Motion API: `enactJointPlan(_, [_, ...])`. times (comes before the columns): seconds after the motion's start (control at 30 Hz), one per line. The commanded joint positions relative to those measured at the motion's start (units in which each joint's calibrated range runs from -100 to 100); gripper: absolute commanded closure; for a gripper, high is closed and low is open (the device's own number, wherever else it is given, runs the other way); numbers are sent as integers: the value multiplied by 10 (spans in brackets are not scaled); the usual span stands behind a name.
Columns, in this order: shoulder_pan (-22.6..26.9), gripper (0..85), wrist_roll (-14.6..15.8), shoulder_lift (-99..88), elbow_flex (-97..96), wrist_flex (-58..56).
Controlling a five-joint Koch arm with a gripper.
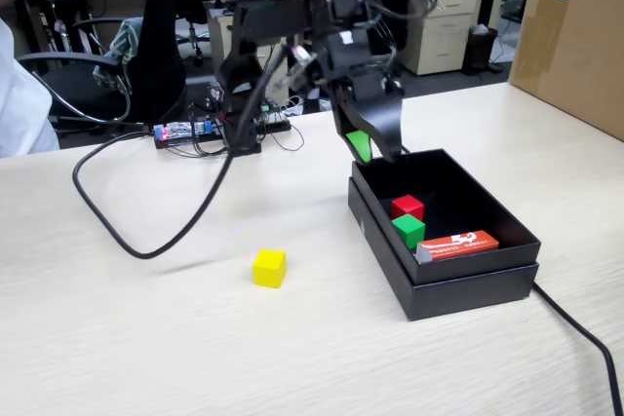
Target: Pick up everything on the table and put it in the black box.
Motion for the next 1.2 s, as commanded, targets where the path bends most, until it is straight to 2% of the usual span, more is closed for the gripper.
enactJointPlan(0.0, [-26, 392, -15, -124, -70, 3])
enactJointPlan(0.17, [-62, 362, -18, -157, -209, 8])
enactJointPlan(0.3, [-83, 359, -18, -115, -233, 12])
enactJointPlan(0.57, [-109, 364, -21, 62, -134, 22])
enactJointPlan(1.17, [-109, 378, -19, 313, 23, 25])
